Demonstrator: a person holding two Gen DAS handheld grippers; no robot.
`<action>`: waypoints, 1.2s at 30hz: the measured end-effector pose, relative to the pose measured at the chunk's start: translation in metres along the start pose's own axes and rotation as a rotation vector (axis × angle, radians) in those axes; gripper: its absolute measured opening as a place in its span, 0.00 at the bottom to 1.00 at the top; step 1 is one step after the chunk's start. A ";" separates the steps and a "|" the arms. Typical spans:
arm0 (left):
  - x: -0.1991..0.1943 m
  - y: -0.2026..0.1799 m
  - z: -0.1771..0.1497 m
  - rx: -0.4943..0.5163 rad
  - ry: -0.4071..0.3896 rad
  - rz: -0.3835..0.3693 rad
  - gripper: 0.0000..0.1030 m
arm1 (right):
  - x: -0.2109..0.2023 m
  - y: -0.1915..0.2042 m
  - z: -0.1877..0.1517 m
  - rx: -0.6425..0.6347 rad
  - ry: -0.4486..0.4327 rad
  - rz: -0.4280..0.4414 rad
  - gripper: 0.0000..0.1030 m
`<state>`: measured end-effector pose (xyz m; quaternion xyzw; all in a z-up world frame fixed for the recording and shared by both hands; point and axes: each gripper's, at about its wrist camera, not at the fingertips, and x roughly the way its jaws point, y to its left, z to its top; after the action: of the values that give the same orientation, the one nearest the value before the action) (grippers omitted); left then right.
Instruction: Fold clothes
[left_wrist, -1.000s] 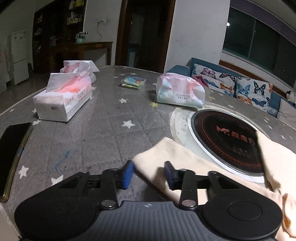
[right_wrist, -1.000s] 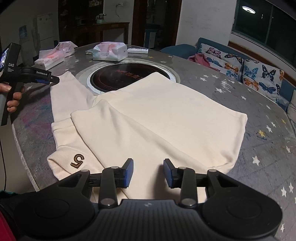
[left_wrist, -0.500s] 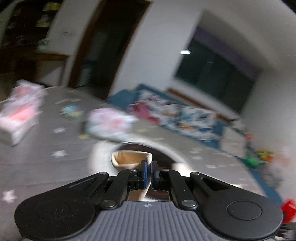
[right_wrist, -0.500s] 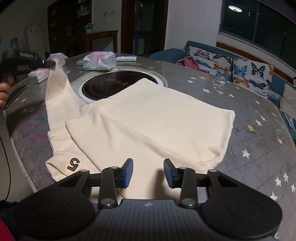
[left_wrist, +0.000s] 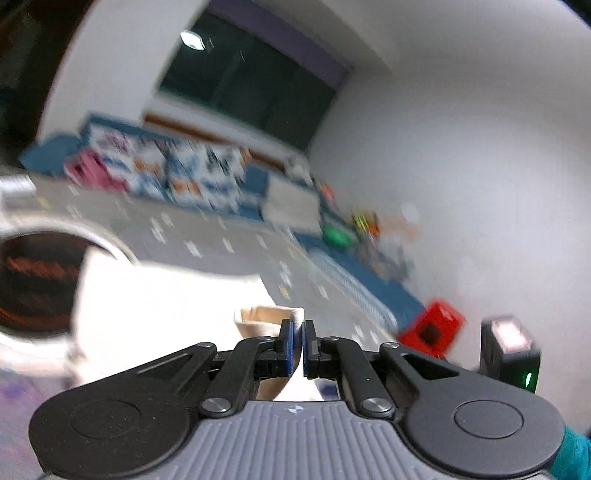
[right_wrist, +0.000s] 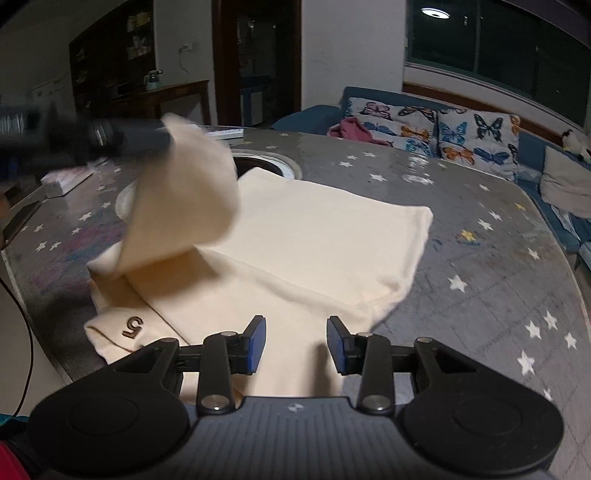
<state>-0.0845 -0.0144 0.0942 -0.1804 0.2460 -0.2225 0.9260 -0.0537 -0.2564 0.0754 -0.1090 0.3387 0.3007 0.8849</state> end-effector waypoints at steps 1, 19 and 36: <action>0.008 -0.001 -0.005 0.004 0.032 0.001 0.06 | -0.001 -0.002 -0.001 0.006 0.003 -0.005 0.35; -0.030 0.083 -0.023 -0.019 0.082 0.234 0.20 | 0.014 -0.005 0.008 0.076 0.039 0.062 0.27; -0.045 0.094 -0.016 -0.013 0.068 0.252 0.24 | 0.003 0.015 0.035 0.007 -0.045 -0.053 0.05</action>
<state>-0.0982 0.0834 0.0564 -0.1463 0.2995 -0.1086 0.9365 -0.0423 -0.2295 0.0997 -0.1079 0.3169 0.2784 0.9002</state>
